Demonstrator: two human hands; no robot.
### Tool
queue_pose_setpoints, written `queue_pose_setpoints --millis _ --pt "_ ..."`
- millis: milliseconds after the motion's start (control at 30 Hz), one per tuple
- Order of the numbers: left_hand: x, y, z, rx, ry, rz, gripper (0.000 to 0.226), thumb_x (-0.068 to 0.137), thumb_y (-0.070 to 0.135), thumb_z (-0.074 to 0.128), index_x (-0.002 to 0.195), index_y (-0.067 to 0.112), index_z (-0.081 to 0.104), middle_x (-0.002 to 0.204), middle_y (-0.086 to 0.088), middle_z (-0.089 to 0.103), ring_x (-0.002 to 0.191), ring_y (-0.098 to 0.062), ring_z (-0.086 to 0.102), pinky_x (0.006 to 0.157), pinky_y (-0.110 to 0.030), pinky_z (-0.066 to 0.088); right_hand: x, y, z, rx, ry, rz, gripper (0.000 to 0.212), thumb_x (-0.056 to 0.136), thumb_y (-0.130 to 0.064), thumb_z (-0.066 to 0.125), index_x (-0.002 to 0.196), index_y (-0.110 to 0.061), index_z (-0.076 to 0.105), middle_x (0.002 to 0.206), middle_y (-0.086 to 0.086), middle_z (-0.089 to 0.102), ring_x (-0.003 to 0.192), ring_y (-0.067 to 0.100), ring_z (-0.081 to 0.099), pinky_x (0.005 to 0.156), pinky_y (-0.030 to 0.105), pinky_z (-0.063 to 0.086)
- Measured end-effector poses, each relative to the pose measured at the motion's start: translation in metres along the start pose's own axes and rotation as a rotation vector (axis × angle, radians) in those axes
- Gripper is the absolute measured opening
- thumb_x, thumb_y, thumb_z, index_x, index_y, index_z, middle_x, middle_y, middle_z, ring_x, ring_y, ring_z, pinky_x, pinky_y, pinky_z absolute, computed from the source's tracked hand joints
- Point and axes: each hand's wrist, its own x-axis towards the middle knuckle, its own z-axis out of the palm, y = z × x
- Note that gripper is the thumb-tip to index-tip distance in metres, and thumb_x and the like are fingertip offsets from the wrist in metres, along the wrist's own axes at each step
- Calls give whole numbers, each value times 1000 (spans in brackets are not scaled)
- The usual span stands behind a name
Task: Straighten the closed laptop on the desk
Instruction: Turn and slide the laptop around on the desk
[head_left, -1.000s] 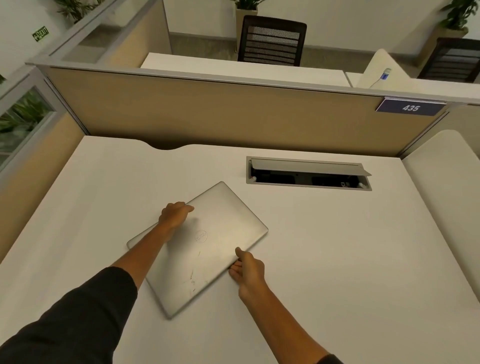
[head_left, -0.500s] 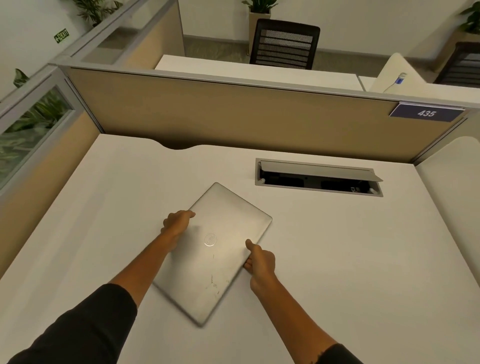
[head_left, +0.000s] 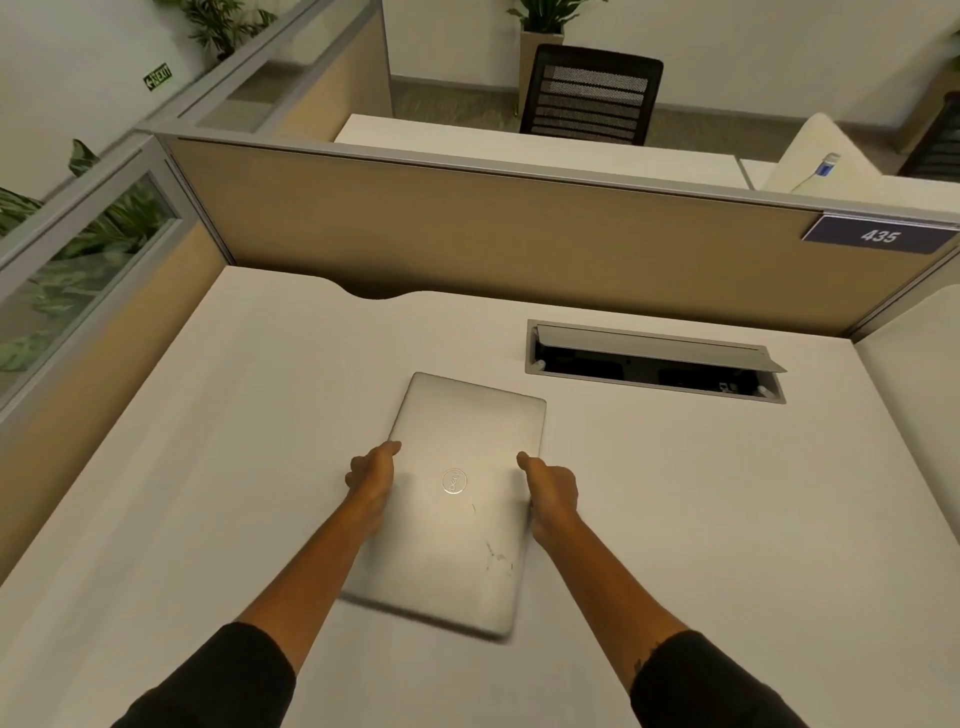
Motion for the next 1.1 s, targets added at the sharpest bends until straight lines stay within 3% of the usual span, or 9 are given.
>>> queue_pose_setpoints --millis 167,233,300,400,533,633,867,1000,1100 --pt "-10 -13 1 -78 6 -30 74 101 48 56 160 10 35 167 -14 38 148 -37 44 120 -51 36 9 -12 -1 -39 -17 -21 39 90 -30 71 98 8 67 90 8 59 79 20 53 80 40 49" --pt "-17 -18 0 -124 -1 -41 75 99 49 57 160 10 37 165 -14 40 148 -37 45 119 -52 37 12 -16 -1 -66 -26 -37 35 88 -30 71 92 4 66 90 10 59 80 22 53 76 38 45" --pt "-17 -24 -2 -191 -43 -47 88 86 57 62 159 12 42 164 -12 45 145 -37 48 120 -52 38 14 -21 0 -85 -26 -45 43 87 -29 70 93 13 60 89 13 56 85 25 53 75 38 42" --pt "5 -42 -4 -239 -97 -48 106 60 65 63 154 17 50 157 -8 53 138 -35 55 120 -54 43 18 -27 0 -110 -20 -61 55 91 -24 67 119 22 57 101 36 59 90 33 59 80 44 49" --pt "14 -56 -5 -263 -122 -40 109 52 68 65 149 19 55 150 -6 59 134 -34 58 119 -55 44 26 -32 1 -156 -31 -55 36 90 -24 67 88 11 58 91 15 51 82 22 46 75 39 38" --pt "33 -74 -3 -279 -130 -40 106 49 69 66 143 22 59 145 -5 63 130 -34 62 117 -57 47 30 -33 2 -164 -24 -71 40 90 -25 67 90 14 58 88 11 52 85 25 49 74 37 39" --pt "85 -112 -2 -260 -140 -77 99 45 74 80 133 28 66 139 -5 69 125 -35 67 110 -60 52 36 -38 0 -232 -38 -103 23 86 -24 66 80 -7 51 77 8 47 75 22 45 67 35 36" --pt "6 -60 -5 -98 -117 -16 78 70 62 73 134 19 64 137 -2 65 128 -32 65 113 -55 52 35 -37 -7 -285 -70 -137 23 82 -23 67 78 -11 48 76 8 42 73 22 40 68 38 33" --pt "-27 -34 -10 22 -138 60 19 100 34 64 111 18 62 117 -2 60 113 -27 59 106 -43 51 27 -30 -16 -407 -96 -234 33 80 -24 69 74 -13 39 69 3 31 68 20 33 63 37 28"
